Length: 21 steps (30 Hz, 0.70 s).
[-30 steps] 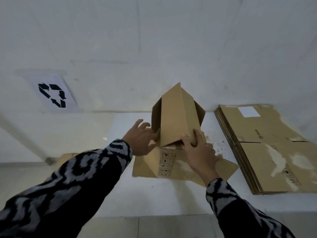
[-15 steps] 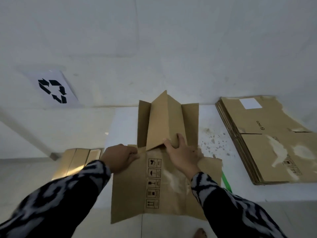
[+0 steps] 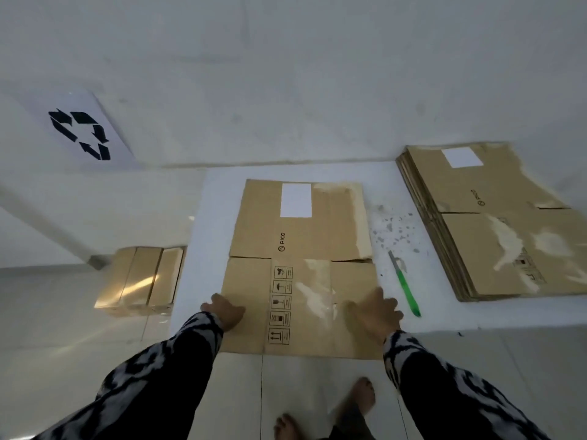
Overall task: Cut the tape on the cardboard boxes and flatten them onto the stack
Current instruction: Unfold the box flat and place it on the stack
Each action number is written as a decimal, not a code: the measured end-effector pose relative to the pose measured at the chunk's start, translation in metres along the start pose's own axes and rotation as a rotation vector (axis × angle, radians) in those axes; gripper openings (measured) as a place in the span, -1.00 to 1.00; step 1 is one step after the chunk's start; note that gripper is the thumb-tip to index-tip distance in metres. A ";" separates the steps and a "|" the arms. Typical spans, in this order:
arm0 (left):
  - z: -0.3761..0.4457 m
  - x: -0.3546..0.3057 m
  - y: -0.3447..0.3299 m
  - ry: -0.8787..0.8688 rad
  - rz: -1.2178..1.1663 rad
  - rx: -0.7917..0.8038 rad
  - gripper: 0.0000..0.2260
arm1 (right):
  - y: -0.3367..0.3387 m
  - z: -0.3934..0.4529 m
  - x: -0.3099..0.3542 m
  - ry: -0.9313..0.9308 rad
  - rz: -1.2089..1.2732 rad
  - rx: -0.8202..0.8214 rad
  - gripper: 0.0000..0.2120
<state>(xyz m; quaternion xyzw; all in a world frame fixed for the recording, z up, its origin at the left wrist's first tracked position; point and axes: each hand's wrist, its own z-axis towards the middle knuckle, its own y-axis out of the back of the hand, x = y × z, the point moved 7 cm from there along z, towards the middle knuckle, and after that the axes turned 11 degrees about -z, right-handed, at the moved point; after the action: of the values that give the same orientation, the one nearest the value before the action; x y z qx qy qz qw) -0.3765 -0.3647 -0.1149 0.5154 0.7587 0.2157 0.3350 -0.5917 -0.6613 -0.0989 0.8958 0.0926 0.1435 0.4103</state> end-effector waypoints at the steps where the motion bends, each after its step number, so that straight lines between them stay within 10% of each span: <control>1: -0.001 0.003 -0.003 0.021 -0.061 -0.017 -0.29 | -0.005 -0.002 -0.011 -0.065 0.014 -0.008 -0.20; 8: 0.009 0.014 0.000 0.022 -0.371 0.093 -0.35 | -0.022 0.000 -0.040 -0.120 0.461 0.104 -0.28; 12: 0.001 0.018 0.002 -0.073 -0.654 0.199 -0.49 | -0.015 -0.017 -0.034 0.089 0.626 0.251 -0.67; 21: -0.061 -0.022 -0.002 -0.297 -0.521 -0.109 -0.67 | 0.022 -0.031 -0.025 0.272 0.535 -0.038 -0.76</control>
<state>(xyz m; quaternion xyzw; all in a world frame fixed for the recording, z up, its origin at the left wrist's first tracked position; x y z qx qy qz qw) -0.4168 -0.3851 -0.0682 0.3106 0.7954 0.0854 0.5135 -0.6246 -0.6608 -0.0674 0.8532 -0.0956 0.3668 0.3583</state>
